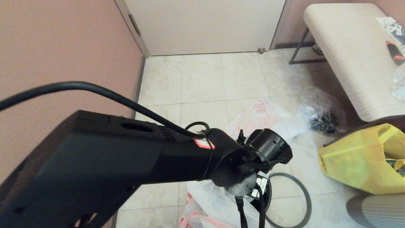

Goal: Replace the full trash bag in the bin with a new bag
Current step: Put the new garbage bag on the trash can

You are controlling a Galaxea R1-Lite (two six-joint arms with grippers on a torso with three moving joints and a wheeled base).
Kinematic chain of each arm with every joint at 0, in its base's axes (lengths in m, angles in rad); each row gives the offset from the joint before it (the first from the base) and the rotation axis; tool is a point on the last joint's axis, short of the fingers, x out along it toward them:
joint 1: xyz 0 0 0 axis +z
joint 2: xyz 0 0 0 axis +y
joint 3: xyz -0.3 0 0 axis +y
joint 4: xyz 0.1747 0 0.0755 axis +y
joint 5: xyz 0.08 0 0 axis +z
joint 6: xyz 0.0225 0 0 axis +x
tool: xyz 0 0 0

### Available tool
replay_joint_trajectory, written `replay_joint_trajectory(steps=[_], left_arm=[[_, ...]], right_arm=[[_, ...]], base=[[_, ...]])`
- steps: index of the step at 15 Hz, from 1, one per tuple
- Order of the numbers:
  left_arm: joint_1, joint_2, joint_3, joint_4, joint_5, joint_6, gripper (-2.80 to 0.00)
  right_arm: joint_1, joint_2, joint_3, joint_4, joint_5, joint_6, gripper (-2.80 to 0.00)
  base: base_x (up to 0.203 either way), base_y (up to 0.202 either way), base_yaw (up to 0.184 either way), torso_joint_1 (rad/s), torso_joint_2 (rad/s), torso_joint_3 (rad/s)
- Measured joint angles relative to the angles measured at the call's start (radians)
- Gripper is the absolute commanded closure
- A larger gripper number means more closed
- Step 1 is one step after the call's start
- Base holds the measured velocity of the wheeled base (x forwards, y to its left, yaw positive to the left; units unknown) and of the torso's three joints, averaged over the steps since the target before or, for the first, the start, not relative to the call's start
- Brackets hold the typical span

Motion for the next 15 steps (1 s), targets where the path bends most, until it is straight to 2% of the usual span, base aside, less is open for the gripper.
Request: replay_joint_trajectory(steps=[3, 4, 7, 12, 15], left_arm=[[-0.009, -0.102, 0.083, 0.011, 0.097, -0.002, 0.0], [0.006, -0.12, 0.094, 0.01, 0.106, -0.002, 0.0], [0.039, -0.145, 0.108, 0.002, 0.121, -0.008, 0.0], [0.165, -0.153, 0.13, -0.086, 0.131, 0.002, 0.0], [0.193, -0.147, 0.161, -0.181, 0.129, 0.058, 0.0]], right_arm=[[0.0, 0.0, 0.0, 0.0, 0.0, 0.0, 0.0], [0.0, 0.0, 0.0, 0.0, 0.0, 0.0, 0.0], [0.0, 0.0, 0.0, 0.0, 0.0, 0.0, 0.0], [0.0, 0.0, 0.0, 0.0, 0.0, 0.0, 0.0], [0.0, 0.0, 0.0, 0.0, 0.0, 0.0, 0.0]], base=[[0.0, 0.0, 0.0, 0.0, 0.0, 0.0], [0.0, 0.0, 0.0, 0.0, 0.0, 0.0], [0.0, 0.0, 0.0, 0.0, 0.0, 0.0], [0.0, 0.0, 0.0, 0.0, 0.0, 0.0], [0.0, 0.0, 0.0, 0.0, 0.0, 0.0]])
